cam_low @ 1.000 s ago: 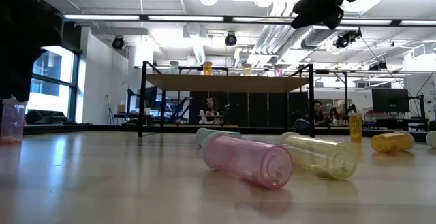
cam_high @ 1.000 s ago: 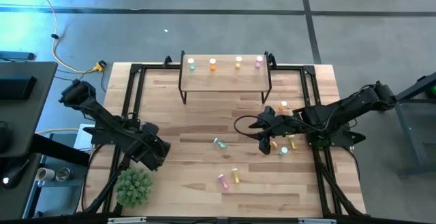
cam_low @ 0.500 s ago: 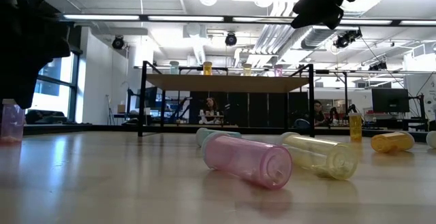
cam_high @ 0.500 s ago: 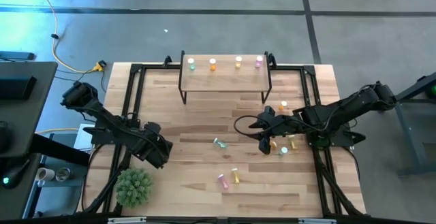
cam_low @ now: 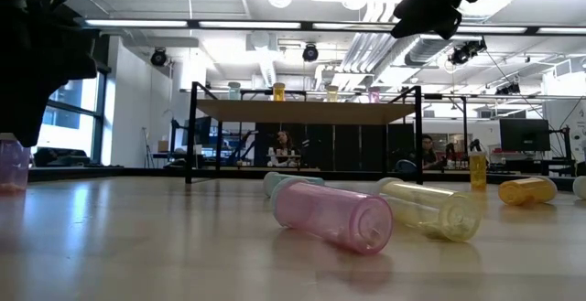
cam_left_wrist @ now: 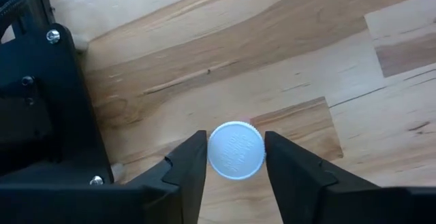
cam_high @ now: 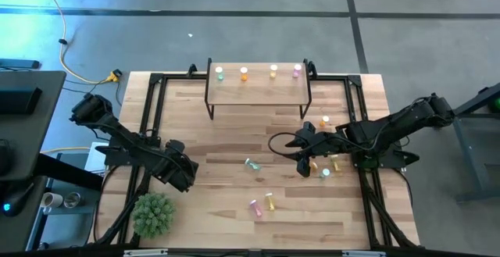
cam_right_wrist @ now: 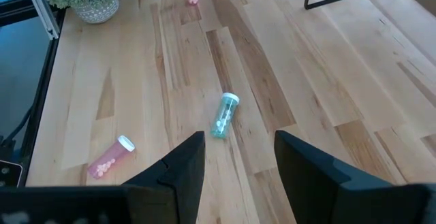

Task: Pick and place medicine bottles onto shelf by color
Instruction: Put the top violet pill bottle on the shelf aligned with the other violet pill bottle

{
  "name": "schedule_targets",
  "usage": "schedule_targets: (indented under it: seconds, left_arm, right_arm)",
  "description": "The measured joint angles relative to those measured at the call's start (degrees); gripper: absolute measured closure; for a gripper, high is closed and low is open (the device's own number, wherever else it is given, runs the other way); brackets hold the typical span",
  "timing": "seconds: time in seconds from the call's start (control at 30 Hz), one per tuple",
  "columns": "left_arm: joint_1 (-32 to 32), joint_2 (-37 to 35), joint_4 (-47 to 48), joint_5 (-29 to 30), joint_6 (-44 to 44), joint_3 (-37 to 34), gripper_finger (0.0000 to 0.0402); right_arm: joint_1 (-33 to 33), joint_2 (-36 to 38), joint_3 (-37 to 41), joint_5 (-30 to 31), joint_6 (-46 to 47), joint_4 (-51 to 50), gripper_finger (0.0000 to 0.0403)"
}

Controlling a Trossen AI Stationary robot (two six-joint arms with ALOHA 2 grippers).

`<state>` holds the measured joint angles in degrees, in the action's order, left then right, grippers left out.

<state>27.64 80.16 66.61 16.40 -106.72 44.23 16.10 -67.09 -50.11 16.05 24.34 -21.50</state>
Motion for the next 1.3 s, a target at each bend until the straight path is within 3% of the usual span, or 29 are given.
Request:
schedule_targets:
  seconds: [0.4, 0.7, 1.07, 1.3]
  left_arm:
    - [0.02, -0.55, -0.25, 0.59, 2.07, 0.00, 0.0281]
    - [-0.94, -1.90, -0.53, 5.67, 7.57, 3.56, 0.0282]
    - [-8.12, -1.90, -2.53, 12.44, 29.65, 13.05, 0.0282]
    - [-13.61, -1.90, -13.71, 12.49, 50.27, 16.65, 0.0282]
  right_arm:
    - [0.00, 0.00, 0.00, 0.02, 0.02, -0.01, 0.0235]
    - [0.00, -0.02, -0.02, -0.83, -0.42, -0.02, 0.0235]
    - [0.00, -0.02, -0.02, -1.42, -2.40, 0.01, 0.0235]
    - [0.00, -0.02, -0.02, -1.22, -3.88, 0.04, 0.0235]
